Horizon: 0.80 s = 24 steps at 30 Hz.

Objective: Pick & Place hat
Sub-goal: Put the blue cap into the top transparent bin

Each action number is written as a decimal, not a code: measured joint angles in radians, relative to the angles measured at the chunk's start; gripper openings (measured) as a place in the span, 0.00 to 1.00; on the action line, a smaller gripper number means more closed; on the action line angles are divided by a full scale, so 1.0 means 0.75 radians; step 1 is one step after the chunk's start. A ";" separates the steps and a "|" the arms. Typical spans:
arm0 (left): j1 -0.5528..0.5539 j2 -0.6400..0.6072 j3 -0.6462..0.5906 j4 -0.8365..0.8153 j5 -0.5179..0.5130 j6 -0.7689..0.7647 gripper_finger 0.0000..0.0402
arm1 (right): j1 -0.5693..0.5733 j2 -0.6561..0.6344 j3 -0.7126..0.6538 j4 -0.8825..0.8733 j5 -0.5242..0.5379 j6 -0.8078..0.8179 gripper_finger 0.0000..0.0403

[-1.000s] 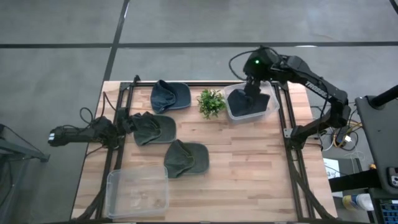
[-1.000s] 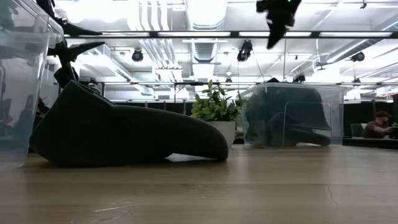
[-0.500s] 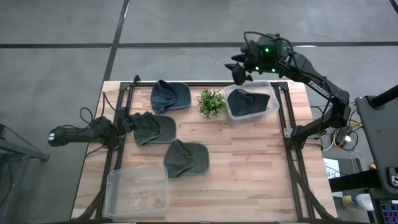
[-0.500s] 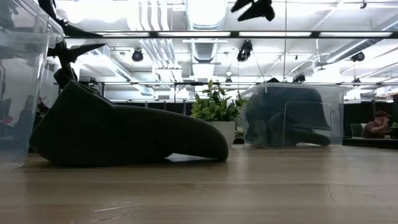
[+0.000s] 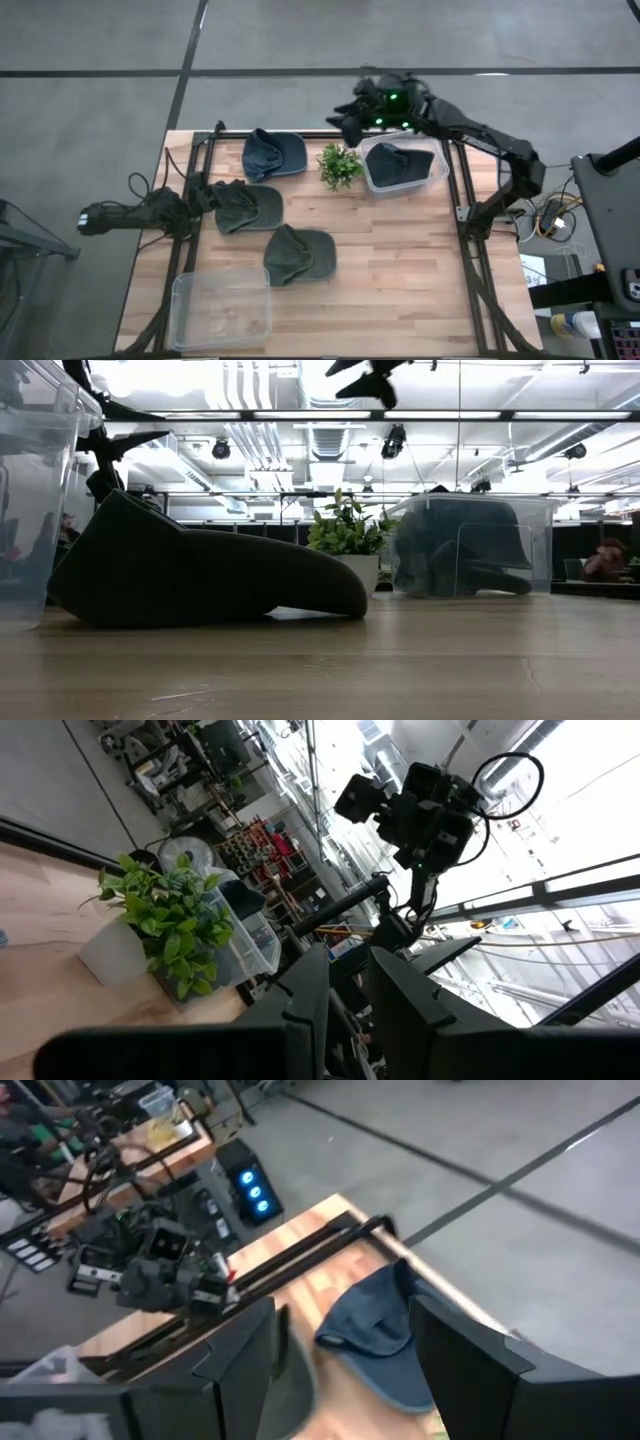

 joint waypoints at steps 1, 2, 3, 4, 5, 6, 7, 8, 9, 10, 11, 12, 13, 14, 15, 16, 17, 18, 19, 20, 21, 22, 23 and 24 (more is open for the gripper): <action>0.000 0.000 0.000 -0.001 -0.001 0.000 0.17 | 0.018 0.024 0.000 0.016 0.000 0.013 0.56; 0.000 0.000 0.000 -0.001 -0.001 0.000 0.17 | 0.036 0.047 0.000 0.038 0.000 0.019 0.56; 0.000 0.000 0.000 -0.001 -0.001 0.000 0.17 | 0.052 0.070 0.000 0.054 -0.001 0.025 0.56; 0.000 0.000 0.000 -0.001 -0.002 0.000 0.17 | 0.067 0.092 0.000 0.069 -0.001 0.029 0.56; 0.000 0.000 0.000 -0.001 -0.004 0.000 0.17 | 0.082 0.113 0.000 0.084 -0.003 0.032 0.56; 0.000 0.000 0.000 -0.001 -0.007 -0.004 0.17 | 0.096 0.133 0.000 0.098 -0.003 0.052 0.56; 0.000 0.000 0.000 -0.001 -0.010 -0.016 0.17 | 0.107 0.153 0.000 0.110 -0.005 0.081 0.56; 0.000 0.000 0.000 0.000 -0.014 -0.034 0.17 | 0.118 0.173 0.000 0.123 -0.011 0.120 0.56; 0.000 0.000 0.000 0.000 -0.018 -0.047 0.17 | 0.129 0.190 0.000 0.138 -0.021 0.162 0.56; 0.000 0.000 0.000 0.000 -0.019 -0.053 0.17 | 0.139 0.211 0.000 0.154 -0.028 0.201 0.56; 0.000 0.000 0.000 0.001 -0.020 -0.056 0.17 | 0.151 0.233 0.000 0.175 -0.030 0.229 0.56; 0.000 0.000 0.000 0.001 -0.020 -0.055 0.17 | 0.163 0.252 0.001 0.193 -0.030 0.243 0.56; 0.000 0.000 0.000 0.001 -0.021 -0.052 0.17 | 0.174 0.271 0.001 0.201 -0.030 0.249 0.56; 0.000 0.000 0.000 0.002 -0.022 -0.051 0.17 | 0.184 0.287 0.001 0.210 -0.033 0.250 0.56; 0.000 0.000 0.000 0.003 -0.031 -0.051 0.17 | 0.195 0.302 0.001 0.219 -0.036 0.253 0.56; 0.000 0.000 0.000 0.004 -0.040 -0.050 0.17 | 0.205 0.314 0.001 0.224 -0.038 0.257 0.56; 0.000 0.000 0.000 0.013 -0.049 -0.047 0.17 | 0.213 0.321 0.001 0.228 -0.039 0.265 0.56; 0.000 0.000 0.001 0.020 -0.063 -0.034 0.17 | 0.220 0.330 0.001 0.233 -0.039 0.271 0.56; 0.000 0.000 0.005 0.018 -0.082 -0.015 0.17 | 0.226 0.337 0.001 0.243 -0.038 0.282 0.56; 0.000 0.005 0.015 0.011 -0.106 0.005 0.17 | 0.232 0.341 0.001 0.247 -0.038 0.303 0.56; 0.000 0.011 0.026 0.008 -0.130 0.032 0.17 | 0.238 0.348 0.001 0.245 -0.038 0.316 0.56; 0.000 0.022 0.041 0.010 -0.154 0.066 0.17 | 0.246 0.356 0.001 0.251 -0.037 0.328 0.56; 0.000 0.031 0.059 0.008 -0.173 0.100 0.17 | 0.252 0.357 0.001 0.250 -0.039 0.343 0.56; 0.000 0.045 0.079 -0.007 -0.188 0.132 0.17 | 0.258 0.357 0.000 0.248 -0.050 0.359 0.56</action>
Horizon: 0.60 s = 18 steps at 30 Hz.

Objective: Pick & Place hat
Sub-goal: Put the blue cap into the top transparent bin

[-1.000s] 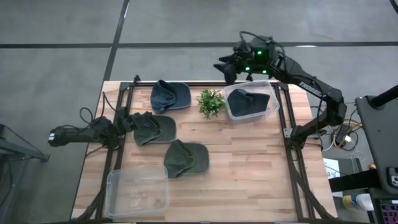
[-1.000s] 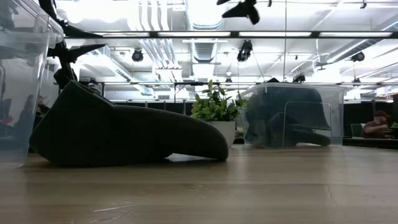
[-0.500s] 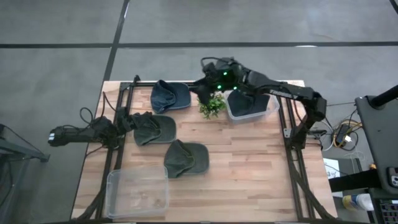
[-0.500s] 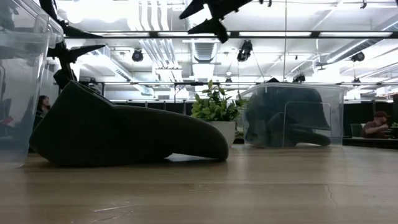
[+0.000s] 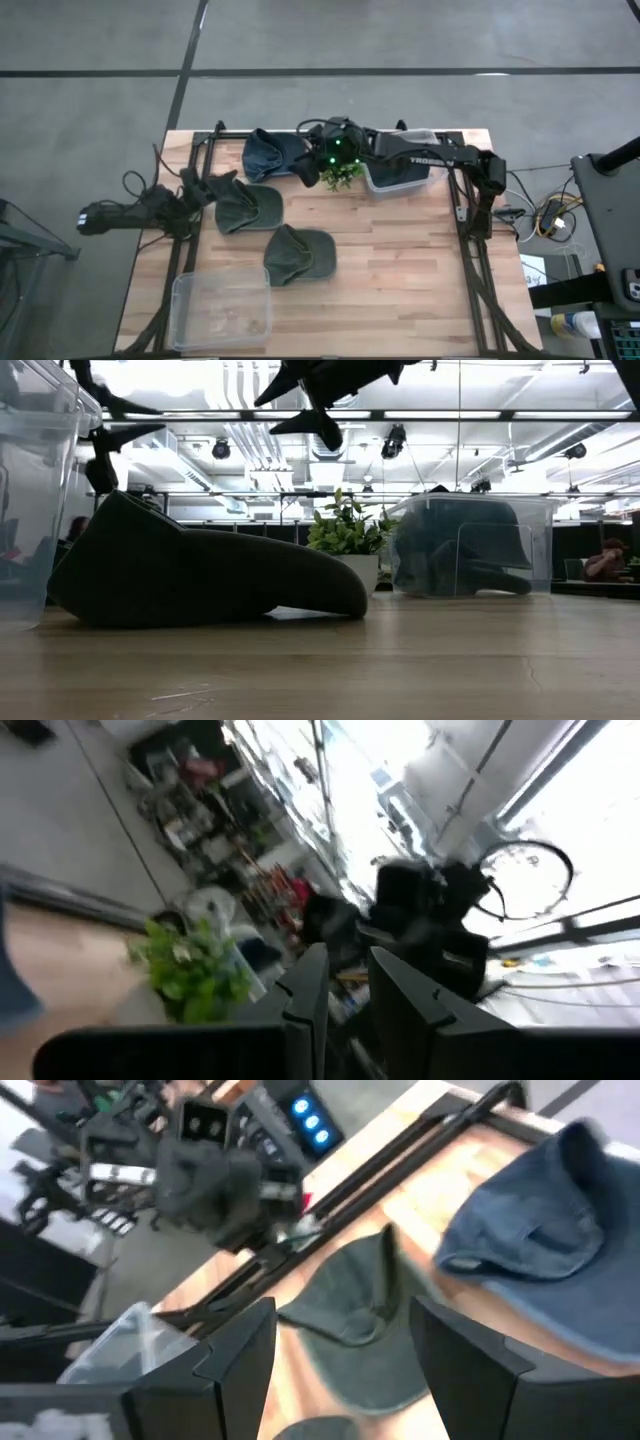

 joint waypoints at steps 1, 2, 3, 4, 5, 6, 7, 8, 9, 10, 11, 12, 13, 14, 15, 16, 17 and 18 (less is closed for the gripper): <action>0.000 0.022 0.025 -0.024 -0.005 0.032 0.17 | 0.007 0.000 0.000 0.004 -0.013 0.013 0.56; 0.000 0.045 0.051 -0.055 -0.004 0.073 0.17 | 0.015 -0.001 0.000 0.011 -0.019 0.021 0.56; 0.000 0.070 0.080 -0.093 0.000 0.114 0.17 | 0.021 -0.006 0.000 0.014 -0.020 0.024 0.56; 0.000 0.100 0.117 -0.136 0.007 0.153 0.17 | 0.027 -0.013 0.000 0.013 -0.023 0.025 0.56; 0.000 0.133 0.157 -0.182 0.012 0.191 0.17 | 0.034 -0.021 0.000 0.013 -0.023 0.025 0.56; 0.000 0.168 0.198 -0.233 0.022 0.229 0.17 | 0.039 -0.028 0.000 0.012 -0.022 0.025 0.56; 0.000 0.209 0.236 -0.282 0.030 0.267 0.17 | 0.045 -0.035 0.000 0.013 -0.021 0.024 0.56; 0.000 0.254 0.275 -0.324 0.041 0.303 0.17 | 0.050 -0.043 0.000 0.014 -0.020 0.023 0.56; 0.000 0.300 0.314 -0.360 0.055 0.342 0.17 | 0.053 -0.055 0.000 0.013 -0.019 0.023 0.56; 0.000 0.349 0.355 -0.391 0.074 0.372 0.17 | 0.058 -0.061 0.000 0.012 -0.019 0.023 0.56; 0.000 0.402 0.403 -0.425 0.089 0.383 0.17 | 0.064 -0.067 0.000 0.013 -0.019 0.022 0.56; 0.000 0.452 0.451 -0.466 0.105 0.386 0.17 | 0.069 -0.078 0.000 0.010 -0.019 0.022 0.56; 0.000 0.507 0.507 -0.523 0.113 0.391 0.17 | 0.074 -0.086 0.000 0.005 -0.019 0.023 0.56; 0.000 0.567 0.566 -0.588 0.123 0.409 0.17 | 0.081 -0.093 0.000 0.005 -0.019 0.024 0.56; 0.000 0.625 0.641 -0.669 0.136 0.439 0.17 | 0.086 -0.105 0.000 0.002 -0.019 0.025 0.56; 0.000 0.682 0.721 -0.761 0.141 0.465 0.17 | 0.092 -0.118 0.000 -0.009 -0.019 0.025 0.56; 0.000 0.739 0.807 -0.845 0.138 0.491 0.17 | 0.098 -0.130 0.000 -0.018 -0.018 0.024 0.56; 0.000 0.794 0.897 -0.921 0.133 0.525 0.17 | 0.105 -0.142 0.000 -0.020 -0.016 0.024 0.56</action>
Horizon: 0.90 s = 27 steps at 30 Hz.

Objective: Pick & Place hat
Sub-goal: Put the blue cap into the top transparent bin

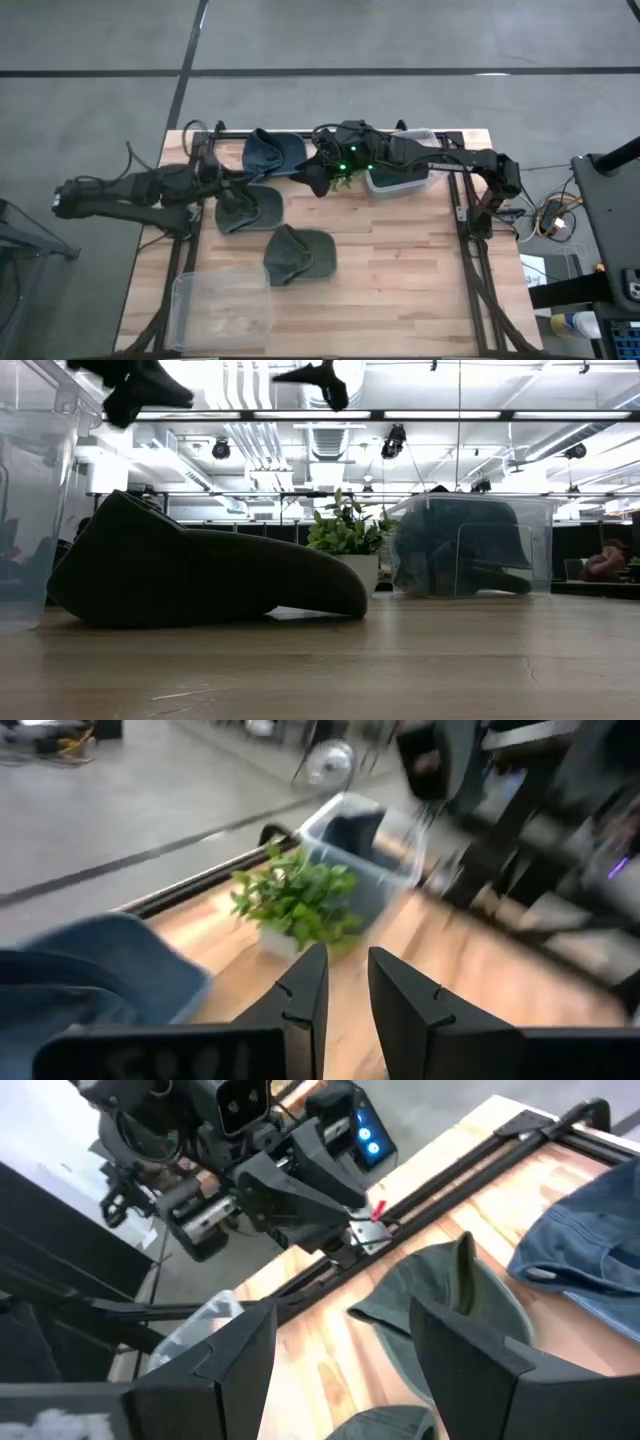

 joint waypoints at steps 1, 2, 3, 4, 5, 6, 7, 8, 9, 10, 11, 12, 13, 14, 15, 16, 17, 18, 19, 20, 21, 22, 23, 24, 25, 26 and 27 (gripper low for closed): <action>0.000 0.053 0.084 -0.063 -0.003 0.053 0.17 | 0.003 -0.014 0.000 -0.006 0.003 0.000 0.56; 0.000 0.109 0.163 -0.130 -0.012 0.116 0.17 | 0.009 -0.027 0.000 -0.016 0.006 0.001 0.56; 0.000 0.162 0.242 -0.203 -0.024 0.184 0.17 | 0.012 -0.037 0.000 -0.017 0.007 0.002 0.56; 0.000 0.217 0.322 -0.273 -0.035 0.255 0.17 | 0.016 -0.046 0.000 -0.018 0.008 0.002 0.56; 0.000 0.270 0.392 -0.330 -0.045 0.319 0.18 | 0.019 -0.054 0.000 -0.021 0.008 0.005 0.56; 0.001 0.316 0.455 -0.378 -0.046 0.366 0.19 | 0.021 -0.062 0.000 -0.022 0.008 0.010 0.56; 0.002 0.357 0.519 -0.420 -0.047 0.411 0.21 | 0.021 -0.071 0.000 -0.025 0.008 0.018 0.56; 0.007 0.391 0.585 -0.444 -0.052 0.460 0.23 | 0.021 -0.080 0.000 -0.025 0.008 0.025 0.56; 0.015 0.419 0.649 -0.462 -0.069 0.495 0.26 | 0.021 -0.090 0.000 -0.025 0.008 0.029 0.56; 0.023 0.444 0.708 -0.480 -0.104 0.528 0.28 | 0.021 -0.098 0.000 -0.024 0.009 0.030 0.56; 0.029 0.465 0.756 -0.506 -0.155 0.556 0.32 | 0.023 -0.106 0.001 -0.022 0.009 0.030 0.56; 0.034 0.486 0.797 -0.520 -0.215 0.581 0.35 | 0.026 -0.115 0.001 -0.025 0.010 0.032 0.56; 0.039 0.504 0.834 -0.527 -0.272 0.607 0.38 | 0.031 -0.119 0.001 -0.027 0.012 0.036 0.56; 0.047 0.520 0.864 -0.524 -0.313 0.629 0.41 | 0.037 -0.124 0.001 -0.027 0.012 0.040 0.56; 0.061 0.532 0.885 -0.524 -0.327 0.647 0.44 | 0.045 -0.132 0.001 -0.034 0.012 0.046 0.56; 0.074 0.542 0.899 -0.527 -0.323 0.654 0.46 | 0.052 -0.139 0.001 -0.049 0.012 0.049 0.56; 0.088 0.552 0.905 -0.525 -0.301 0.656 0.48 | 0.057 -0.148 0.001 -0.066 0.012 0.049 0.56; 0.098 0.561 0.906 -0.533 -0.263 0.656 0.49 | 0.063 -0.156 0.001 -0.089 0.011 0.050 0.56; 0.108 0.572 0.901 -0.552 -0.214 0.652 0.50 | 0.067 -0.164 0.001 -0.115 0.011 0.051 0.56; 0.119 0.588 0.889 -0.567 -0.182 0.641 0.50 | 0.070 -0.174 0.001 -0.140 0.010 0.060 0.56; 0.130 0.602 0.874 -0.586 -0.163 0.630 0.50 | 0.072 -0.182 0.001 -0.170 0.010 0.075 0.56; 0.136 0.622 0.858 -0.608 -0.161 0.629 0.50 | 0.078 -0.188 0.001 -0.189 0.010 0.091 0.56; 0.143 0.640 0.842 -0.631 -0.161 0.629 0.50 | 0.084 -0.196 0.001 -0.196 0.010 0.104 0.56; 0.149 0.658 0.823 -0.646 -0.164 0.632 0.50 | 0.093 -0.203 0.001 -0.199 0.011 0.117 0.56; 0.155 0.677 0.804 -0.647 -0.168 0.632 0.50 | 0.104 -0.212 0.001 -0.196 0.011 0.125 0.56; 0.163 0.691 0.784 -0.641 -0.166 0.632 0.50 | 0.112 -0.226 0.001 -0.192 0.011 0.130 0.56; 0.172 0.709 0.762 -0.639 -0.161 0.633 0.50 | 0.121 -0.238 0.001 -0.174 0.008 0.133 0.56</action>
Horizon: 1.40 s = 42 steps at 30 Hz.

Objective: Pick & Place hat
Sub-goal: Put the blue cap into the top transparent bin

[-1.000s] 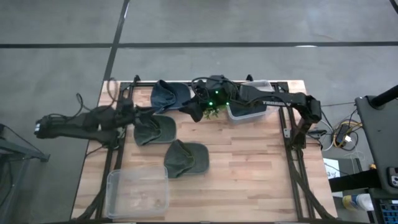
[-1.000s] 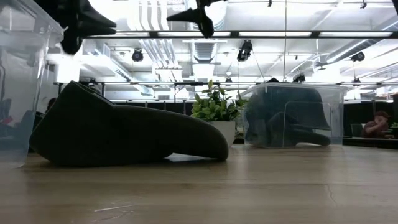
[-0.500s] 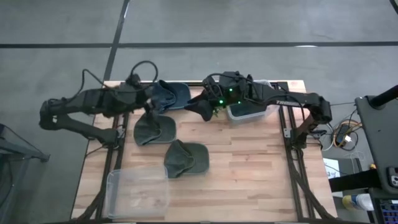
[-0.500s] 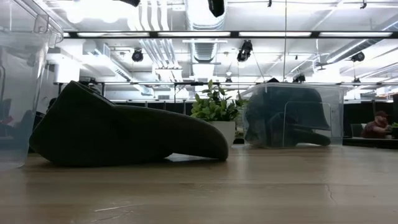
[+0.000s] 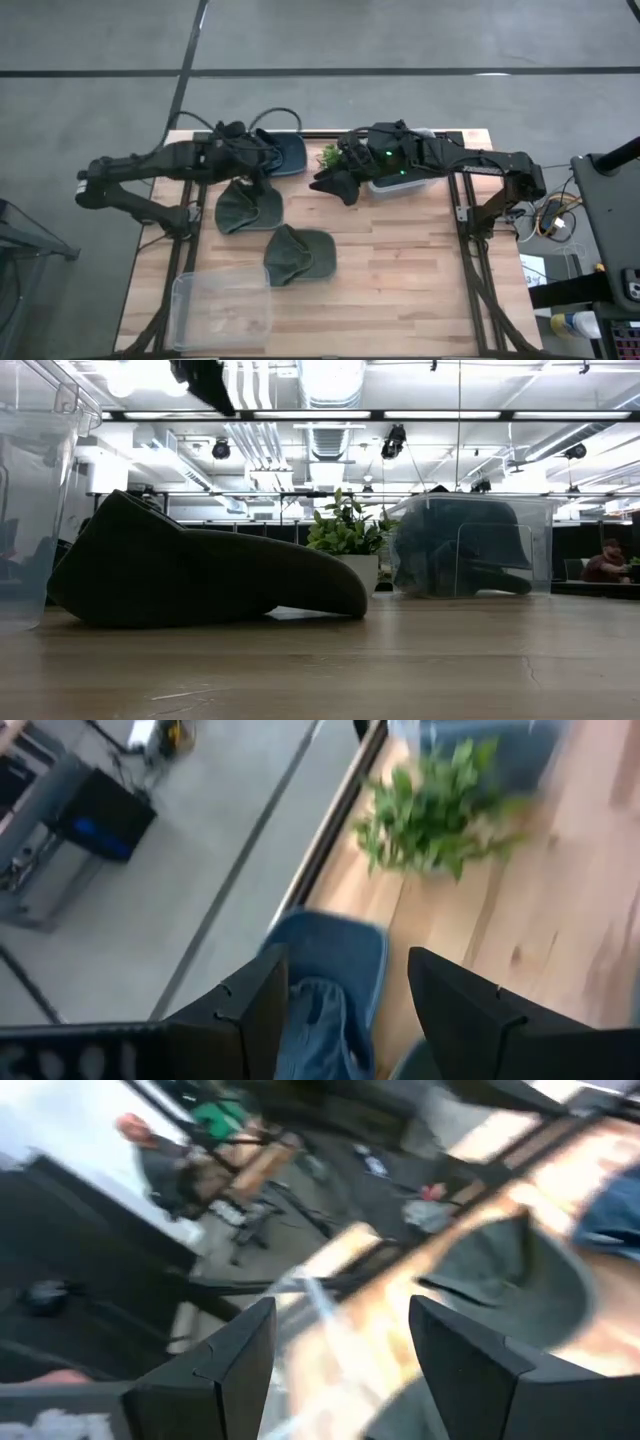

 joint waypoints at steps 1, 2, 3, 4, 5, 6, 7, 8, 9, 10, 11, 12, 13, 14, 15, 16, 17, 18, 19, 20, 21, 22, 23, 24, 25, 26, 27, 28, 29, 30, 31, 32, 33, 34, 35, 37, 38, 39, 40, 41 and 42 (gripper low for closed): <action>0.008 0.019 -0.022 -0.001 0.008 0.006 0.50 | 0.006 -0.014 0.000 0.015 -0.002 0.003 0.56; 0.015 0.040 -0.046 0.002 0.022 0.021 0.50 | 0.012 -0.030 0.000 0.016 -0.003 0.005 0.56; 0.020 0.063 -0.072 0.007 0.035 0.037 0.50 | 0.017 -0.049 0.000 0.010 -0.002 0.003 0.56; 0.022 0.084 -0.099 0.010 0.040 0.050 0.50 | 0.022 -0.064 0.000 0.006 0.000 -0.009 0.56; 0.022 0.105 -0.126 0.013 0.044 0.062 0.50 | 0.029 -0.080 0.000 0.006 0.005 -0.031 0.56; 0.021 0.124 -0.145 0.014 0.048 0.072 0.50 | 0.035 -0.096 0.000 -0.001 0.006 -0.049 0.56; 0.021 0.141 -0.164 0.024 0.052 0.078 0.50 | 0.040 -0.109 0.000 -0.002 0.006 -0.067 0.56; 0.021 0.160 -0.181 0.044 0.052 0.080 0.50 | 0.047 -0.121 0.000 0.000 0.005 -0.079 0.56; 0.022 0.177 -0.198 0.058 0.059 0.078 0.50 | 0.053 -0.131 0.000 -0.001 0.005 -0.095 0.56; 0.022 0.197 -0.216 0.070 0.064 0.073 0.50 | 0.054 -0.142 0.000 -0.001 0.003 -0.111 0.56; 0.022 0.217 -0.229 0.083 0.071 0.070 0.50 | 0.056 -0.150 0.000 -0.001 0.004 -0.125 0.56; 0.021 0.235 -0.239 0.106 0.072 0.070 0.50 | 0.061 -0.157 0.000 -0.001 0.012 -0.136 0.56; 0.021 0.256 -0.248 0.137 0.071 0.077 0.50 | 0.064 -0.162 0.000 0.000 0.030 -0.143 0.56; 0.021 0.272 -0.259 0.175 0.071 0.098 0.50 | 0.067 -0.168 0.000 0.000 0.045 -0.149 0.56; 0.022 0.288 -0.272 0.210 0.069 0.118 0.50 | 0.071 -0.171 0.000 -0.001 0.048 -0.157 0.56; 0.022 0.305 -0.287 0.252 0.066 0.142 0.50 | 0.076 -0.172 0.000 -0.002 0.050 -0.165 0.56; 0.023 0.322 -0.305 0.305 0.061 0.166 0.50 | 0.082 -0.172 0.000 -0.002 0.049 -0.176 0.56; 0.023 0.339 -0.319 0.344 0.060 0.183 0.50 | 0.089 -0.172 0.000 -0.002 0.049 -0.185 0.56; 0.023 0.357 -0.329 0.368 0.059 0.194 0.50 | 0.094 -0.172 0.000 -0.002 0.045 -0.191 0.56; 0.023 0.372 -0.338 0.385 0.060 0.202 0.50 | 0.099 -0.171 0.000 -0.002 0.044 -0.196 0.56; 0.023 0.385 -0.344 0.401 0.059 0.210 0.50 | 0.101 -0.169 0.000 -0.002 0.044 -0.200 0.56; 0.023 0.398 -0.349 0.415 0.057 0.211 0.50 | 0.104 -0.167 0.000 -0.002 0.044 -0.201 0.56; 0.026 0.414 -0.355 0.422 0.051 0.209 0.50 | 0.106 -0.166 -0.001 -0.002 0.045 -0.201 0.56; 0.029 0.429 -0.361 0.427 0.039 0.206 0.50 | 0.106 -0.165 -0.001 -0.002 0.046 -0.202 0.56; 0.033 0.444 -0.367 0.428 0.032 0.207 0.50 | 0.107 -0.164 -0.001 -0.003 0.048 -0.202 0.56; 0.037 0.461 -0.368 0.429 0.027 0.211 0.50 | 0.111 -0.164 -0.002 -0.002 0.049 -0.202 0.56; 0.042 0.475 -0.368 0.434 0.025 0.212 0.50 | 0.113 -0.164 -0.003 -0.002 0.048 -0.202 0.56; 0.050 0.488 -0.368 0.443 0.024 0.212 0.50 | 0.116 -0.164 -0.003 -0.002 0.048 -0.202 0.56; 0.058 0.502 -0.368 0.452 0.024 0.213 0.50 | 0.121 -0.164 -0.004 -0.002 0.046 -0.202 0.56; 0.068 0.518 -0.368 0.460 0.024 0.218 0.50 | 0.125 -0.164 -0.004 -0.002 0.046 -0.202 0.56; 0.078 0.533 -0.368 0.470 0.024 0.227 0.50 | 0.128 -0.164 -0.005 -0.002 0.045 -0.203 0.56; 0.088 0.546 -0.369 0.482 0.026 0.236 0.50 | 0.132 -0.164 -0.005 -0.002 0.046 -0.206 0.56; 0.097 0.557 -0.369 0.500 0.028 0.243 0.50 | 0.133 -0.164 -0.005 -0.001 0.046 -0.207 0.56; 0.107 0.565 -0.369 0.515 0.031 0.251 0.50 | 0.133 -0.164 -0.005 -0.001 0.047 -0.208 0.56; 0.117 0.575 -0.368 0.525 0.031 0.262 0.50 | 0.133 -0.164 -0.005 -0.001 0.047 -0.208 0.56; 0.141 0.596 -0.368 0.531 0.045 0.274 0.50 | 0.136 -0.164 -0.005 -0.001 0.047 -0.208 0.56; 0.154 0.607 -0.368 0.532 0.060 0.278 0.50 | 0.136 -0.163 -0.005 -0.001 0.047 -0.208 0.56; 0.167 0.619 -0.368 0.535 0.067 0.279 0.50 | 0.136 -0.163 -0.005 0.000 0.047 -0.208 0.56; 0.178 0.628 -0.368 0.537 0.068 0.279 0.50 | 0.136 -0.163 -0.005 0.000 0.047 -0.209 0.56; 0.191 0.636 -0.368 0.539 0.073 0.279 0.50 | 0.136 -0.163 -0.005 0.000 0.048 -0.208 0.56; 0.201 0.645 -0.368 0.545 0.082 0.279 0.50 | 0.136 -0.163 -0.005 0.000 0.048 -0.208 0.56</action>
